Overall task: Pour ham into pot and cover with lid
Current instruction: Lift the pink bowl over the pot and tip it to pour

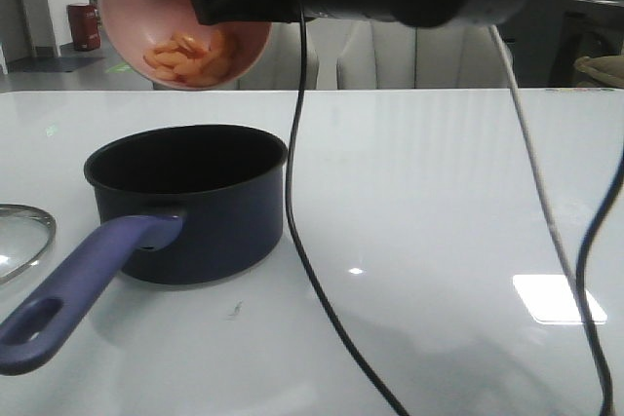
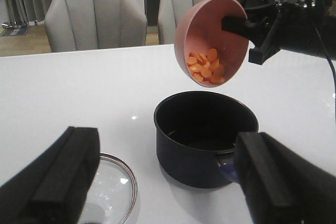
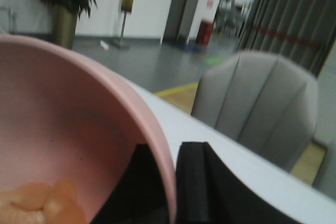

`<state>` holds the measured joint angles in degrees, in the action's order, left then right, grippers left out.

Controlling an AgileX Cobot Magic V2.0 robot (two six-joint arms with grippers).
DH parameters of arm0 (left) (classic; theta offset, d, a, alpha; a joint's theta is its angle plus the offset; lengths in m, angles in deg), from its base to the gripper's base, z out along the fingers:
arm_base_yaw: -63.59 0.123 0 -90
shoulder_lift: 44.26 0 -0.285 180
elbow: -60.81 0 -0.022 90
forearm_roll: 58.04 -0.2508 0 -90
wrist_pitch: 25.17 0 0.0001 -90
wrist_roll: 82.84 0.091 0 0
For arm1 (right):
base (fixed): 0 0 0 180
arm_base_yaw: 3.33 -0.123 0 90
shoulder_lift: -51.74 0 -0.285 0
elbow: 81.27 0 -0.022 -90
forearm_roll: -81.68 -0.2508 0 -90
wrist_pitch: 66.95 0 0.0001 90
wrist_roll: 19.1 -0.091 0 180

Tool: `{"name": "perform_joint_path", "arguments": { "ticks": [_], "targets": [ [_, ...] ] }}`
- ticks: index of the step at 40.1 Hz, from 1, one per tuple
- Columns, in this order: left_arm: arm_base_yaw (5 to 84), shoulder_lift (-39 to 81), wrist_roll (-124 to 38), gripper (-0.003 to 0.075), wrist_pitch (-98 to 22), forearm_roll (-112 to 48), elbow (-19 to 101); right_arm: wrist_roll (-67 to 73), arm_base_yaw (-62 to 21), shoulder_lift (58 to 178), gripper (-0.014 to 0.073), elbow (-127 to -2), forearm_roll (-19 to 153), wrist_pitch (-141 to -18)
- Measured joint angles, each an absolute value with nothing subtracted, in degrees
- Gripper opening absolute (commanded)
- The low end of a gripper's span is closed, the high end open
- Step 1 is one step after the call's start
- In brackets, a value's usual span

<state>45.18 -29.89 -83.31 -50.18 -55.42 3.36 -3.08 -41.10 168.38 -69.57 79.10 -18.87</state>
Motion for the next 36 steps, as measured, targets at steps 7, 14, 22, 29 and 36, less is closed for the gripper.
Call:
{"name": "perform_joint_path", "arguments": {
  "ticks": [7,14,22,29,36],
  "targets": [
    [45.18,-29.89,-83.31,0.0565,-50.18,-55.42,3.36,-2.12,-41.10,170.82,0.0132,-67.33,86.94,-3.99],
    [45.18,-29.89,-83.31,0.0565,-50.18,-55.42,3.36,4.32,-41.17,173.60,0.0132,-67.33,89.04,-2.74],
    [45.18,-29.89,-83.31,0.0565,-50.18,-55.42,3.36,19.06,-41.17,177.71,0.0132,-69.37,89.07,-2.60],
    [45.18,-29.89,-83.31,0.0565,-50.18,-55.42,3.36,22.90,-41.17,179.92,0.0132,-69.94,88.46,-2.60],
    [45.18,-29.89,-83.31,0.0565,-50.18,-55.42,3.36,3.11,-41.17,179.87,0.0132,-70.02,81.68,-2.70]
  ]
}}
